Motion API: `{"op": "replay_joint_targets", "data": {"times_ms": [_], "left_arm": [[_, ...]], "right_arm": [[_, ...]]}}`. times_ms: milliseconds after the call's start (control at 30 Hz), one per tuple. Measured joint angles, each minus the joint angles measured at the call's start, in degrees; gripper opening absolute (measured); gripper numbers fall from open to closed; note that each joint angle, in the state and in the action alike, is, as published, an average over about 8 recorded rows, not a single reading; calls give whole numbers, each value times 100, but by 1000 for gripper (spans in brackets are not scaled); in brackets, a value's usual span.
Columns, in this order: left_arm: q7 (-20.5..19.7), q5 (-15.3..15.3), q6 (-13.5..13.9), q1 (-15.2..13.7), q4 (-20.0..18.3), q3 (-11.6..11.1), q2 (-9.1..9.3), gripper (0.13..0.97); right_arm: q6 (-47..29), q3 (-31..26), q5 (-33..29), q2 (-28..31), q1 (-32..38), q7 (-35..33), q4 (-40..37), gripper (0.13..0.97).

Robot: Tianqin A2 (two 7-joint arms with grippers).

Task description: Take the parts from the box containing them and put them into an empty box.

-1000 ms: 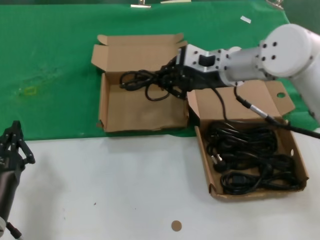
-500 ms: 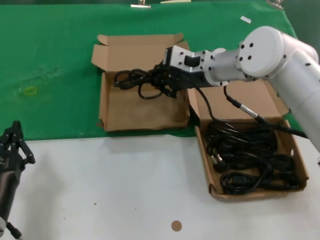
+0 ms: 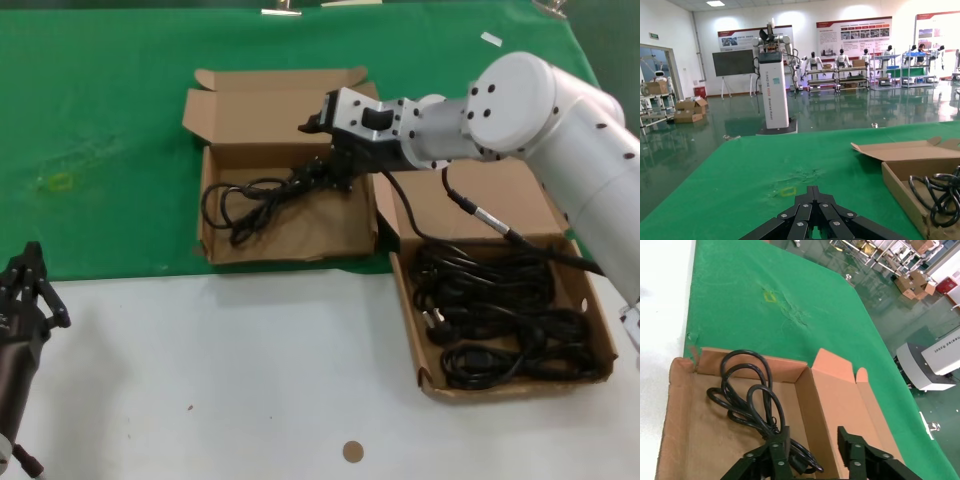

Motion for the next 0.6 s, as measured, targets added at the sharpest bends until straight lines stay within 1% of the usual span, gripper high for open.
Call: {"op": "replay_joint_targets", "data": {"times_ms": [33,300,433,600], "left_arm": [[0,0,0,0,0,0,0,144],[0,0,0,0,0,0,0,144],[0,0,0,0,0,0,0,145],[0,0,0,0,0,0,0,158]], "right_arm": [[13,3,6,-11,6,-9,-16,310],[71,23,36,-44,20,-44,-56,459],[116,57,75,-38,-51,-45,-1,459],[276,181,219,-11,-313,-49,208,591]]}}
